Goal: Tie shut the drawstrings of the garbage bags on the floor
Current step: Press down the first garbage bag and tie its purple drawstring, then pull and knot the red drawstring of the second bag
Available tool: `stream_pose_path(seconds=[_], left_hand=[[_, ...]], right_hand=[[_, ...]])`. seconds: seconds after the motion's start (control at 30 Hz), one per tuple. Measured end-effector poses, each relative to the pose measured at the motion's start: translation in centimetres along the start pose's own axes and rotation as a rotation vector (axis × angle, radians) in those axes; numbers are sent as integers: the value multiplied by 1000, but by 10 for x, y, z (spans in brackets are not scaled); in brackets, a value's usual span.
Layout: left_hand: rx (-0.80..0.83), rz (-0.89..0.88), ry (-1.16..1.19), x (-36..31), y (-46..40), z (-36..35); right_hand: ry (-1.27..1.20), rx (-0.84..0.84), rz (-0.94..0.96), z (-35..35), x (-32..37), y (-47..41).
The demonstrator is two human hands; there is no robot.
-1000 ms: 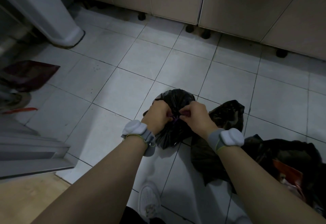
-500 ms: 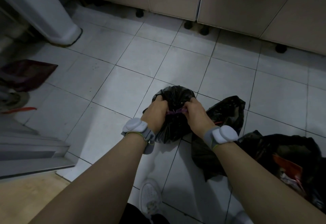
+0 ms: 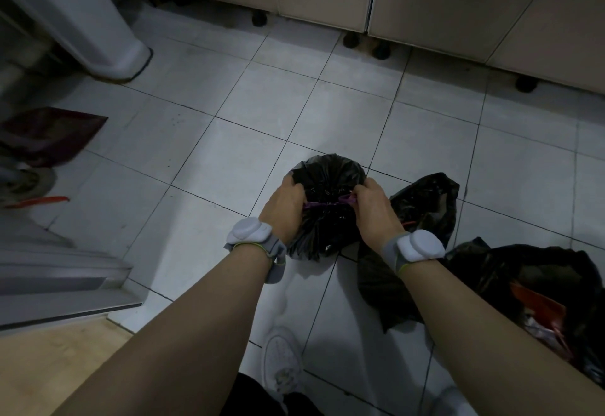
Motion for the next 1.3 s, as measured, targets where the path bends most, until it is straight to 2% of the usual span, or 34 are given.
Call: stream_pose_path(seconds=[0.2,0.63,0.9,1.07,1.2,1.3], left_hand=[[10,55,-32,6,3,2],[-27,120,-56,-11,1,5],[-180,187,-163,-32,2,17],[-274,20,-197,-67,-3,25],[-222,-160,-131,-106,-2,19],[-141,-214,-120,-129,-3,11]], right_hand=[[-2,-10,-49,0,-4,3],[-61,-32,91,12,36,20],[-144,-54,99,29,34,30],[-182,-62,82,49,21,38],[-190,-82,67,65,-2,50],[-179,-65,35,72,-23,60]])
Point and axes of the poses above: each hand's wrist, its own y-axis away from the middle knuckle, its own z-axis out of the back of the hand, x = y × z, the point moved 7 cm from there along -y, towards the middle knuckle, and after that the axes turned 5 degrees about x, right-handed, at the moved point
